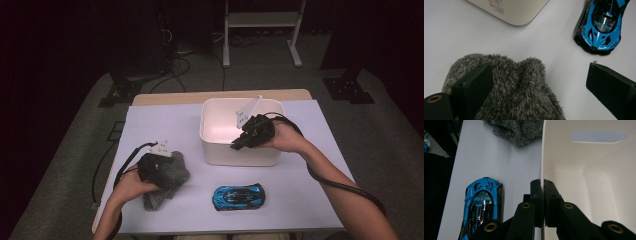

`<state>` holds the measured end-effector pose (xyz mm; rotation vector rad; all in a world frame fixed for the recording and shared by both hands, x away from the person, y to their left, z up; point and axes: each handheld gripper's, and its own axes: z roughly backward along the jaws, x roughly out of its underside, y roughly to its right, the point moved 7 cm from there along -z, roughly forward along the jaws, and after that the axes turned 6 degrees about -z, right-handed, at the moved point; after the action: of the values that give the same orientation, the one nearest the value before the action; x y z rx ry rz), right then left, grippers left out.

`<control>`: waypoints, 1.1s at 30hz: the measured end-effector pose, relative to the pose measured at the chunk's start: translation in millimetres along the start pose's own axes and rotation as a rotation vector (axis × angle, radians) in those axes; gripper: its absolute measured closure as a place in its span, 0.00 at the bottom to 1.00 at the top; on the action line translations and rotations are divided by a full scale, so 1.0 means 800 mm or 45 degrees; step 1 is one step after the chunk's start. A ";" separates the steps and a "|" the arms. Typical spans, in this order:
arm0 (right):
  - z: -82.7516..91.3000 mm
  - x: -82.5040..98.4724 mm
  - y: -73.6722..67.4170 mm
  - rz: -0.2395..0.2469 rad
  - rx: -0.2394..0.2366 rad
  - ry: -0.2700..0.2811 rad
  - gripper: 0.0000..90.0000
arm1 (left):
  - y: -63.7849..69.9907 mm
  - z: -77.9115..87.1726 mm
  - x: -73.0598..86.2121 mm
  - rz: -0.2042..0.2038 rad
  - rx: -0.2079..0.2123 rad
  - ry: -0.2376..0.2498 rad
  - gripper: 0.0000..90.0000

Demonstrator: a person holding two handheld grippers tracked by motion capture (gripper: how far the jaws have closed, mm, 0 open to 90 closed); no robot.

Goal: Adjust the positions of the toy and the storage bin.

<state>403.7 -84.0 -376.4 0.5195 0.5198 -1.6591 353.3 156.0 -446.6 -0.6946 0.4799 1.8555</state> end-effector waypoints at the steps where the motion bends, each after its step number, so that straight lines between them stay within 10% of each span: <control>1: -0.001 -0.001 -0.001 0.006 -0.001 -0.001 0.96 | 0.000 0.000 0.000 0.000 0.001 0.000 0.07; 9: 0.000 -0.001 -0.007 0.005 -0.008 -0.015 0.95 | -0.001 0.002 0.000 0.003 -0.002 0.007 0.07; 16: 0.024 -0.008 -0.009 -0.056 0.043 0.071 0.71 | 0.003 0.002 -0.006 -0.011 0.002 0.032 0.07; 33: 0.050 0.002 -0.075 -0.039 0.011 0.205 0.40 | 0.002 -0.001 -0.010 -0.030 0.018 0.039 0.07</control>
<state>342.4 -101.3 -342.9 0.6583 0.6410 -1.6573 354.4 148.9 -441.9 -0.7170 0.5024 1.8199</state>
